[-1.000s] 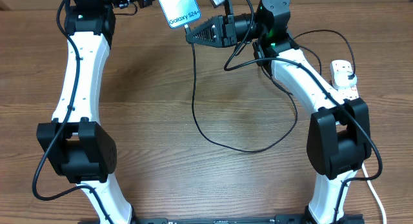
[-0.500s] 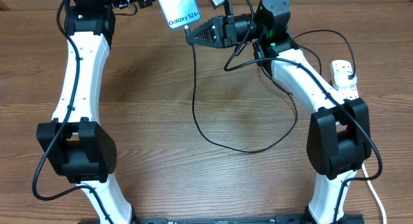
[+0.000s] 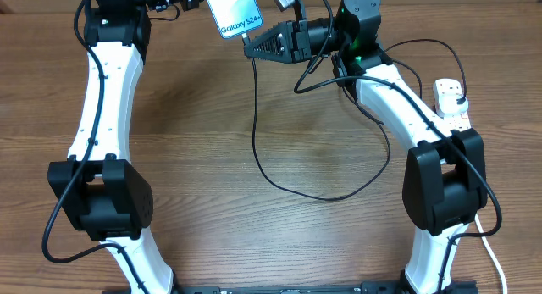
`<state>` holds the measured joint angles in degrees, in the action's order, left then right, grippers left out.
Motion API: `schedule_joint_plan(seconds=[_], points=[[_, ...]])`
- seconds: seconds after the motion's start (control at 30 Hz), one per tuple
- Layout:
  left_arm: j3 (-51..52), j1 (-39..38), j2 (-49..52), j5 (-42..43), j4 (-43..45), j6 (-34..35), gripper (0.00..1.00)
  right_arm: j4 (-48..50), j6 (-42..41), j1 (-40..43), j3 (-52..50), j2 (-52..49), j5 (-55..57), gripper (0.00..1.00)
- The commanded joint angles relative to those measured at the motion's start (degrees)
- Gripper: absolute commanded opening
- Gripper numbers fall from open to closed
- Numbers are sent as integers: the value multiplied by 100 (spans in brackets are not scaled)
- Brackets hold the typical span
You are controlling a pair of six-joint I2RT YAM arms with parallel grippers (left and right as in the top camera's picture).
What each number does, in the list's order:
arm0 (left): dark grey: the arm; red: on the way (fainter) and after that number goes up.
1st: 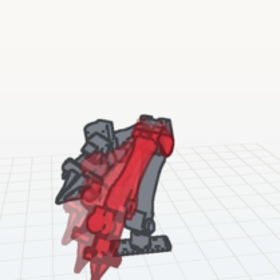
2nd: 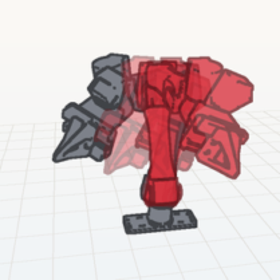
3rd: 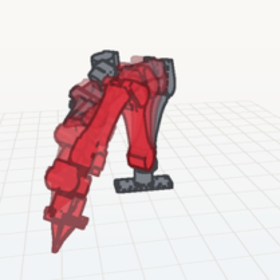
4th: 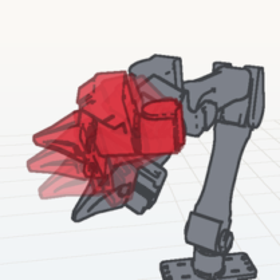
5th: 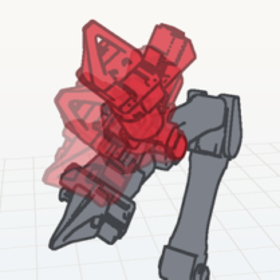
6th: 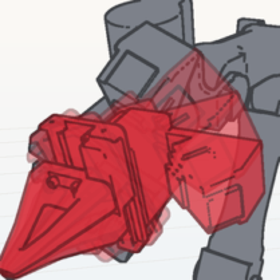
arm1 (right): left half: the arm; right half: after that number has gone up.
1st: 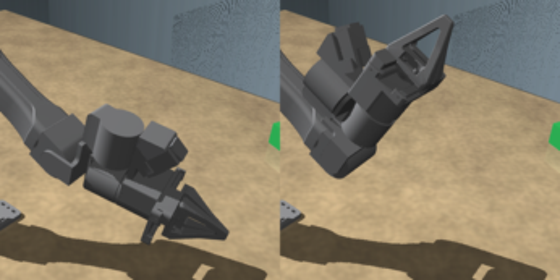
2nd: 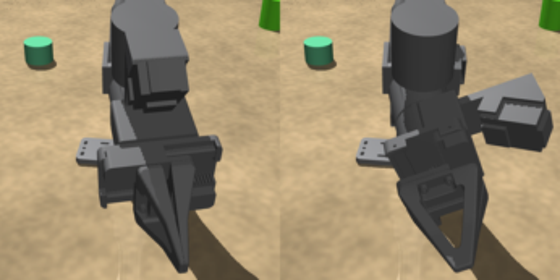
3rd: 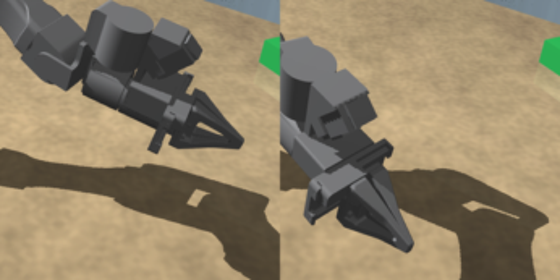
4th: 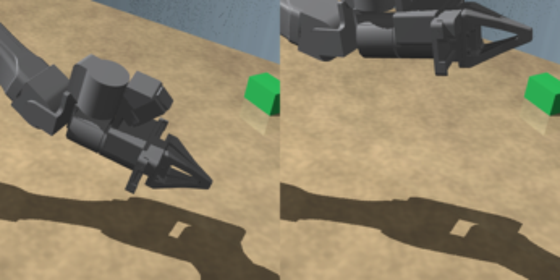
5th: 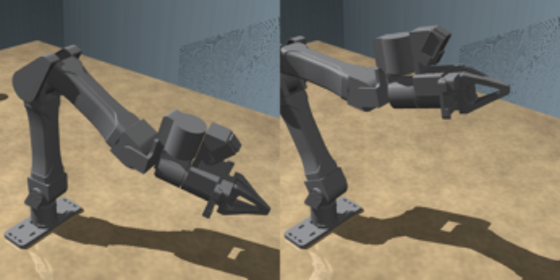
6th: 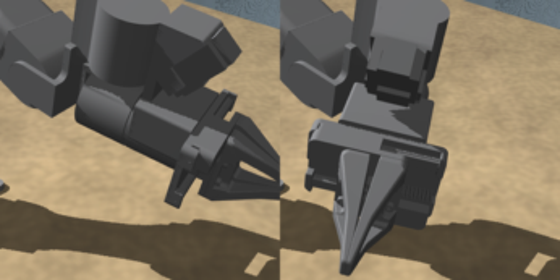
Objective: Plug charger to phone and switch on socket
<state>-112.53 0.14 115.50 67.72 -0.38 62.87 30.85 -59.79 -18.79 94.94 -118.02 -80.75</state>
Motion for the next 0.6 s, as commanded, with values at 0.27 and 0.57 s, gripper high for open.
schedule_joint_plan(seconds=[0.27,0.57], points=[[-98,22,-118,267,66,-52,4,39,-24,20,116,240,424,4],[-98,20,-118,264,66,-55,4,103,-175,20,116,240,638,4]])
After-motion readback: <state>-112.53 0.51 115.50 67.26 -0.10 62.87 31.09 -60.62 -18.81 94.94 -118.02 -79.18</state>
